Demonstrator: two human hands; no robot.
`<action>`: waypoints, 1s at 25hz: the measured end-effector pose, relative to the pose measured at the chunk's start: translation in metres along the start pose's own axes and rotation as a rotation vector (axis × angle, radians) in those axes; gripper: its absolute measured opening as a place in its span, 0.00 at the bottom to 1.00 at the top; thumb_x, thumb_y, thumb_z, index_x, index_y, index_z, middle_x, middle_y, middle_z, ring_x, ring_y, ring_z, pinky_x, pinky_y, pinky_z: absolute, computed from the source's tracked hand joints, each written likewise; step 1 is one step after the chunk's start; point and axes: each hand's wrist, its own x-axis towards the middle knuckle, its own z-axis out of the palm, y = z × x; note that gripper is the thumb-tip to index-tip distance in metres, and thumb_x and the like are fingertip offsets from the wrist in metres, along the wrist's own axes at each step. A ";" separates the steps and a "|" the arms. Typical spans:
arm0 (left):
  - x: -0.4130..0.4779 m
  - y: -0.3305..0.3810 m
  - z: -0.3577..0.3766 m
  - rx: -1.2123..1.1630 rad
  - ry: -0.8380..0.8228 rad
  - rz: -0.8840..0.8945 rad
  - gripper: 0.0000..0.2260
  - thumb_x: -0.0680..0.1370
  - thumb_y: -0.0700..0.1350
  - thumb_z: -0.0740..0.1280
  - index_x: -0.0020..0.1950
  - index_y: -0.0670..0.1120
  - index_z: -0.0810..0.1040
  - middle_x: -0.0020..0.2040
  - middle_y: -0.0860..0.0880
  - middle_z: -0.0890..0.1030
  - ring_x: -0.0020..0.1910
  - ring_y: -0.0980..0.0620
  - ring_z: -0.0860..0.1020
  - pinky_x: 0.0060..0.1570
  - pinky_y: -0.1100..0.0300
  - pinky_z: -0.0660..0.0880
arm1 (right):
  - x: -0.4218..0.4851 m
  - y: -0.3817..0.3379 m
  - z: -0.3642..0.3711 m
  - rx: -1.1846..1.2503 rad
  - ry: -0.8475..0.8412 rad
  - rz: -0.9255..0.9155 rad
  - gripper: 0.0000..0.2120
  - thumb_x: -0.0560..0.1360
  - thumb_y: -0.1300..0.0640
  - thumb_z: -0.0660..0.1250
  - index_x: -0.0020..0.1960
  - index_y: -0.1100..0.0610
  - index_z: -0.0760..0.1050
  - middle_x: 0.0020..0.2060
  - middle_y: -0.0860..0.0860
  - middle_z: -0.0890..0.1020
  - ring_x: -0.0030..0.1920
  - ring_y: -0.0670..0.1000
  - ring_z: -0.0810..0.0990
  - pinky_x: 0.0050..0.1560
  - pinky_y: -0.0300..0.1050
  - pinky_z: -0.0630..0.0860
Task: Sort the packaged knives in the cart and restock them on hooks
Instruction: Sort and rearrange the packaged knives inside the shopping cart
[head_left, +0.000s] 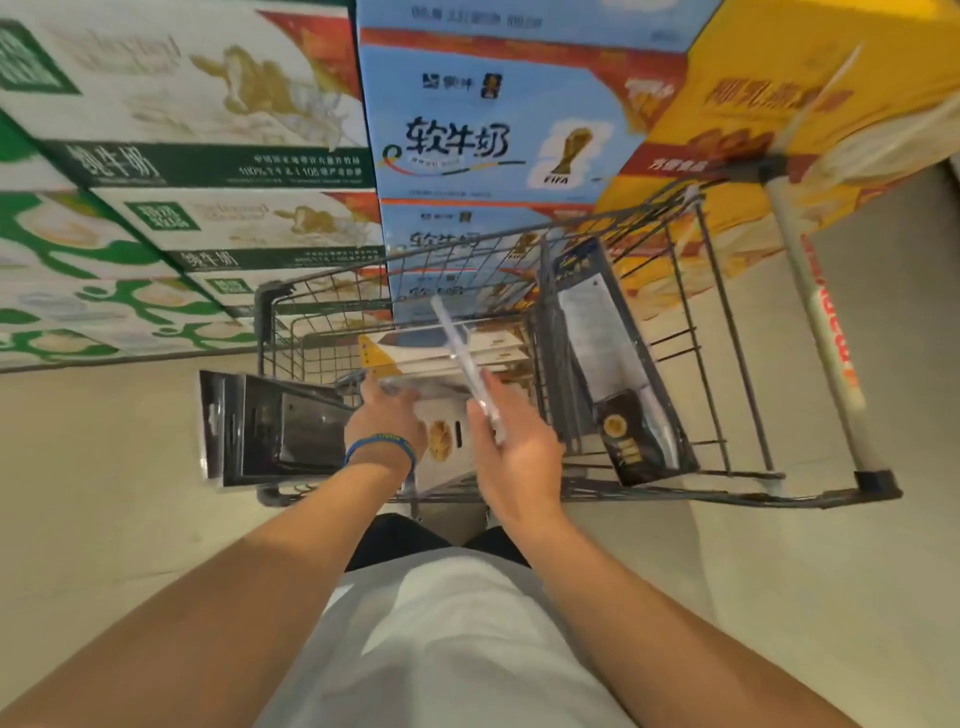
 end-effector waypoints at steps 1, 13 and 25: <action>0.000 0.001 0.001 -0.018 0.015 -0.009 0.18 0.80 0.46 0.60 0.70 0.52 0.69 0.70 0.39 0.64 0.54 0.39 0.78 0.47 0.49 0.78 | -0.001 0.013 0.007 0.000 -0.089 0.076 0.17 0.78 0.55 0.71 0.67 0.52 0.79 0.55 0.47 0.84 0.61 0.51 0.80 0.53 0.34 0.76; -0.010 0.023 0.006 -0.099 0.122 -0.039 0.20 0.80 0.61 0.55 0.63 0.50 0.75 0.63 0.42 0.66 0.50 0.35 0.78 0.48 0.49 0.74 | 0.025 0.096 0.033 -0.301 -0.471 0.253 0.29 0.72 0.52 0.76 0.69 0.54 0.70 0.62 0.52 0.78 0.60 0.55 0.80 0.57 0.49 0.78; 0.000 0.033 0.009 0.126 0.147 -0.129 0.24 0.75 0.57 0.69 0.68 0.51 0.69 0.58 0.41 0.64 0.43 0.38 0.80 0.35 0.52 0.71 | 0.012 0.023 -0.027 -0.355 -0.483 -0.259 0.13 0.77 0.47 0.64 0.59 0.48 0.79 0.45 0.45 0.84 0.42 0.47 0.81 0.39 0.42 0.75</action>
